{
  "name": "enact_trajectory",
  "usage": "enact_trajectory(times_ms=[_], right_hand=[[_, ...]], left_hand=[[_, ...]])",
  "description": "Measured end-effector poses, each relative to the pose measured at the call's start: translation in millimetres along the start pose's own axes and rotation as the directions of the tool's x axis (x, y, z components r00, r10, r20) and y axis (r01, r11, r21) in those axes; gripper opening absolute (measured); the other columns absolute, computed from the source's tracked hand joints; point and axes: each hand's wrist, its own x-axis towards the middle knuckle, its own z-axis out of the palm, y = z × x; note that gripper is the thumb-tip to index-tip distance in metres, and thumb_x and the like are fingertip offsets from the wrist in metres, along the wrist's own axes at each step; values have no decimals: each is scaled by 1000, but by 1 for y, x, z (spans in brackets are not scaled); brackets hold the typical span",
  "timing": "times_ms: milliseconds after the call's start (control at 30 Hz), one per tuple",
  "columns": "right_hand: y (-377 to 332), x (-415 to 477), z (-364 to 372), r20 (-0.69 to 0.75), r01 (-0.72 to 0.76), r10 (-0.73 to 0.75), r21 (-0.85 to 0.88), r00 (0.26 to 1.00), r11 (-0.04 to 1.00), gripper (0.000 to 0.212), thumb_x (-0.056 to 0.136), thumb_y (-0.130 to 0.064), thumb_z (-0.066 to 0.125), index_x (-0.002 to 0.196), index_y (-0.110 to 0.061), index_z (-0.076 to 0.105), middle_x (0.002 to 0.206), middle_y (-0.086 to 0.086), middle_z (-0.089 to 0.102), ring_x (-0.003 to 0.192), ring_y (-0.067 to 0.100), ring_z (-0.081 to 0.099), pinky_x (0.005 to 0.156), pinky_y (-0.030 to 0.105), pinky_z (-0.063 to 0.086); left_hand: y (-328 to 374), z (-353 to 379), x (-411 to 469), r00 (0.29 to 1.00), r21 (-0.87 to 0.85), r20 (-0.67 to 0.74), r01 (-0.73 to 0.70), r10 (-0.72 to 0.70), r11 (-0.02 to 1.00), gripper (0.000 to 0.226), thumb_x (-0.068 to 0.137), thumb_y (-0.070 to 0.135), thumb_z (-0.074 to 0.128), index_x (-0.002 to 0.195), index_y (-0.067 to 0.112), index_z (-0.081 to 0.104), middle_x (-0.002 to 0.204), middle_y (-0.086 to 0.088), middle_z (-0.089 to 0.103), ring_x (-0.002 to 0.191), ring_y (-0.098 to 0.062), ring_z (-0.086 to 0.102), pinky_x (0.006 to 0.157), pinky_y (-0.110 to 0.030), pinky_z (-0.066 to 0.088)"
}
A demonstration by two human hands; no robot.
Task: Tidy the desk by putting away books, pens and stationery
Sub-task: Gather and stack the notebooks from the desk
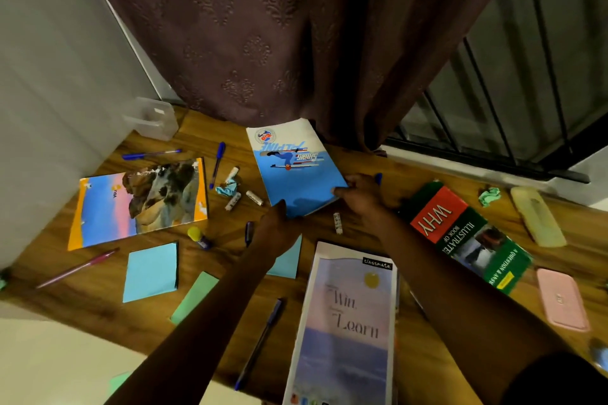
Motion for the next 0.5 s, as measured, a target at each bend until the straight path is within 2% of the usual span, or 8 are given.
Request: enact_trajectory(times_ms=[67, 133, 233, 300, 433, 500], right_hand=[[-10, -5, 3, 44, -101, 93, 252, 995, 962, 38, 93, -8, 72, 129, -4, 60, 126, 14, 68, 111, 28, 68, 76, 31, 57], [-21, -13, 4, 89, -162, 137, 418, 987, 894, 32, 96, -2, 66, 127, -1, 58, 126, 17, 67, 109, 29, 69, 77, 34, 61], [-34, -26, 3, 70, -144, 127, 515, 989, 845, 16, 95, 0, 66, 106, -10, 60, 121, 18, 69, 106, 30, 71, 81, 36, 62], [-47, -38, -2, 43, -123, 120, 573, 992, 810, 20, 93, 0, 69, 98, -16, 58, 117, 18, 69, 100, 27, 72, 77, 33, 63], [-75, -75, -29, -14, -1, 12, 602, 1000, 799, 16, 90, -1, 71, 100, -13, 66, 111, 14, 73, 95, 24, 75, 69, 30, 64], [-87, -96, -47, -43, 54, -35, 598, 998, 800, 16, 89, -1, 73, 100, -10, 68, 105, 13, 75, 91, 23, 77, 67, 30, 63]], left_hand=[[-1, -1, -2, 1000, -22, -15, -13, 13, 1000, 52, 73, 37, 73, 119, 20, 56, 118, 4, 64, 109, -17, 63, 102, -49, 53], [1, -1, -7, 999, -21, -19, -38, 38, 999, 52, 73, 33, 72, 122, 24, 57, 121, -2, 66, 113, -25, 65, 98, -51, 56], [14, -3, -24, 995, 28, -46, -82, 83, 996, 46, 93, 15, 67, 136, 17, 52, 121, 2, 59, 112, -21, 62, 89, -34, 52], [18, -8, -33, 983, 124, -117, -128, 143, 984, 54, 98, 23, 63, 148, 18, 45, 128, -2, 59, 106, -21, 63, 84, -34, 54], [28, -24, -56, 945, 183, -177, -243, 275, 953, 42, 101, 34, 60, 142, 25, 53, 113, 1, 67, 84, -11, 65, 65, -30, 57], [38, -29, -70, 913, 175, -196, -326, 357, 929, 39, 102, 38, 57, 139, 26, 55, 112, 5, 66, 83, -1, 63, 59, -19, 56]])
